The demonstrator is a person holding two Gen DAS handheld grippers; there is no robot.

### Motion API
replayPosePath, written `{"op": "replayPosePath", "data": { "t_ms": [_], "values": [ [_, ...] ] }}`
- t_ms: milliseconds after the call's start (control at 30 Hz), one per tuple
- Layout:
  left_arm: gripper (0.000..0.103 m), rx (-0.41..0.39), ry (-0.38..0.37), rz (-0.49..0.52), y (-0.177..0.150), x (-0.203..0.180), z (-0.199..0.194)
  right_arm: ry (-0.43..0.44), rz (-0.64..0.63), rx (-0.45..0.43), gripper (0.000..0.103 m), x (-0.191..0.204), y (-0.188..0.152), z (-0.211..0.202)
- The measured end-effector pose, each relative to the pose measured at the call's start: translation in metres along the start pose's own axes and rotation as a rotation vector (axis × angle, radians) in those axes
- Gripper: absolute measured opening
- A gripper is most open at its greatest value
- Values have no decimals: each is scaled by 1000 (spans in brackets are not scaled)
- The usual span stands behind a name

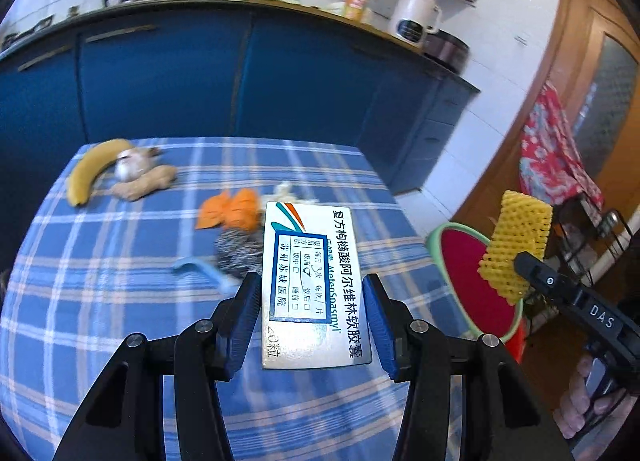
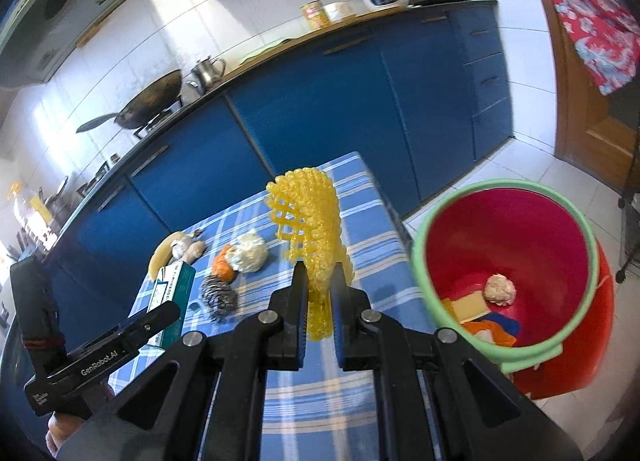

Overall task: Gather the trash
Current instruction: 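Carry the medicine box and foam net over the red bucket with both tools, then open both tools to drop the box and net into the bucket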

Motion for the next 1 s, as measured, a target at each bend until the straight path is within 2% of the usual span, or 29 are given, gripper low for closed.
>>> {"op": "replayPosePath", "data": {
  "t_ms": [600,900,967,1000],
  "values": [
    [53,94,-143,164,-1,-120,62,-143,180,9,14,-116,-5,-11],
    [53,151,-186,230,-9,-164,95,-198,243,44,19,-164,-12,-2],
    [53,161,-191,241,-10,-172,101,-203,248,41,21,-170,-12,-2],
    [53,168,-194,247,-12,-176,104,-206,248,40,26,-173,-12,-3]
  ]
}}
Point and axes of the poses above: each gripper's, at about its wrist camera, not at the fingertips, and z roughly the way its jaws point, x to its left, y to its top, the point moved 7 cm from there along z, roughly the way its jaws point, and after that the axes turned 2 degrees about -y, right-handed, at the moved point
